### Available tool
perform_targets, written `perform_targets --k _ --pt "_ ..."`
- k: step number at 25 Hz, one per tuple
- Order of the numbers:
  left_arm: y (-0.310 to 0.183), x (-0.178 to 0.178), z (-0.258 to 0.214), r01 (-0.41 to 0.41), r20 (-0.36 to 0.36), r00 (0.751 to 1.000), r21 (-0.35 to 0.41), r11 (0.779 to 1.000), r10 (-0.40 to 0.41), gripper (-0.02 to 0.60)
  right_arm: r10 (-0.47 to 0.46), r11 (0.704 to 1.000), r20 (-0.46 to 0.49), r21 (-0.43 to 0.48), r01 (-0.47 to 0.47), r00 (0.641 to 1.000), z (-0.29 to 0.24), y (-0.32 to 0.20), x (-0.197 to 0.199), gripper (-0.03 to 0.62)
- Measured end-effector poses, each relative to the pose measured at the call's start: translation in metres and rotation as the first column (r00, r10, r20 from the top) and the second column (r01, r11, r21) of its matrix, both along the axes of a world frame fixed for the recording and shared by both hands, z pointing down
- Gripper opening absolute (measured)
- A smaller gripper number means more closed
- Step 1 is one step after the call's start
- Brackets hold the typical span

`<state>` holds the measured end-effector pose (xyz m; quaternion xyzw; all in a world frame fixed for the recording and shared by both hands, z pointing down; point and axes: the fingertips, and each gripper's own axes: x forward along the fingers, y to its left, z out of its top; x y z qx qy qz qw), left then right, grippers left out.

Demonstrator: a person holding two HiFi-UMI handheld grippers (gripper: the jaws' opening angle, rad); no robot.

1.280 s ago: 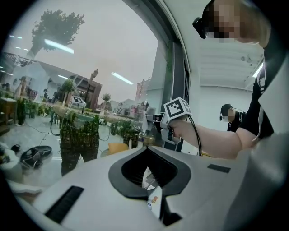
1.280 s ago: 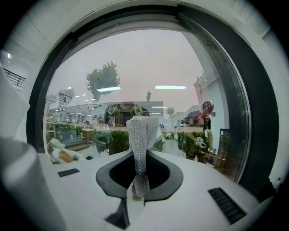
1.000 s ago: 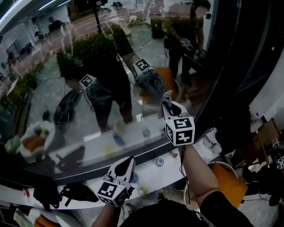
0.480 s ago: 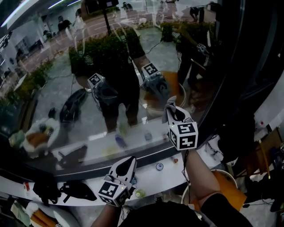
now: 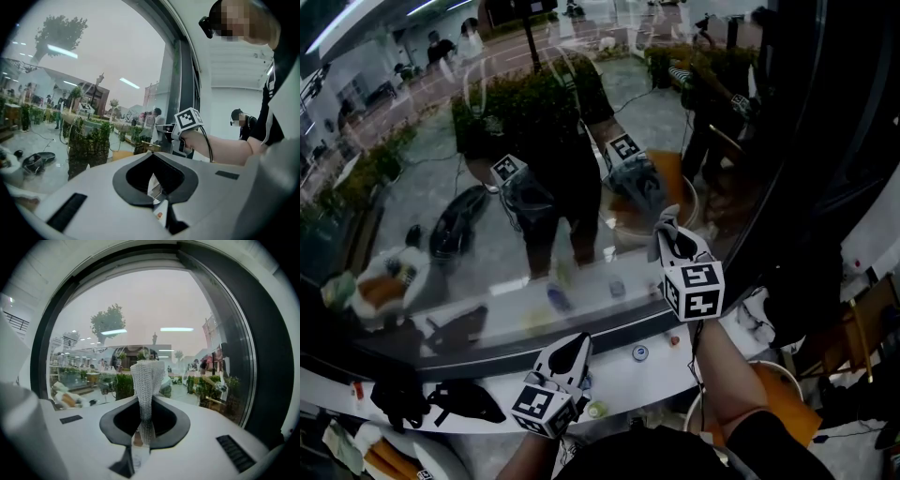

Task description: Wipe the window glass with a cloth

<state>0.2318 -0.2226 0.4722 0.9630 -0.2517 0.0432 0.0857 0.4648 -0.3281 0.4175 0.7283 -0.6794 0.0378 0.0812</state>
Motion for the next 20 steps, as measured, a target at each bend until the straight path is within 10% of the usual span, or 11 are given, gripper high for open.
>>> perform_targets --k 20 --pt "0.004 -0.006 -0.009 0.004 0.013 1.000 0.027 1.000 -0.005 0.006 -0.002 1.000 0.014 0.004 0.002 1.000 0.001 0.000 -0.001 0.052"
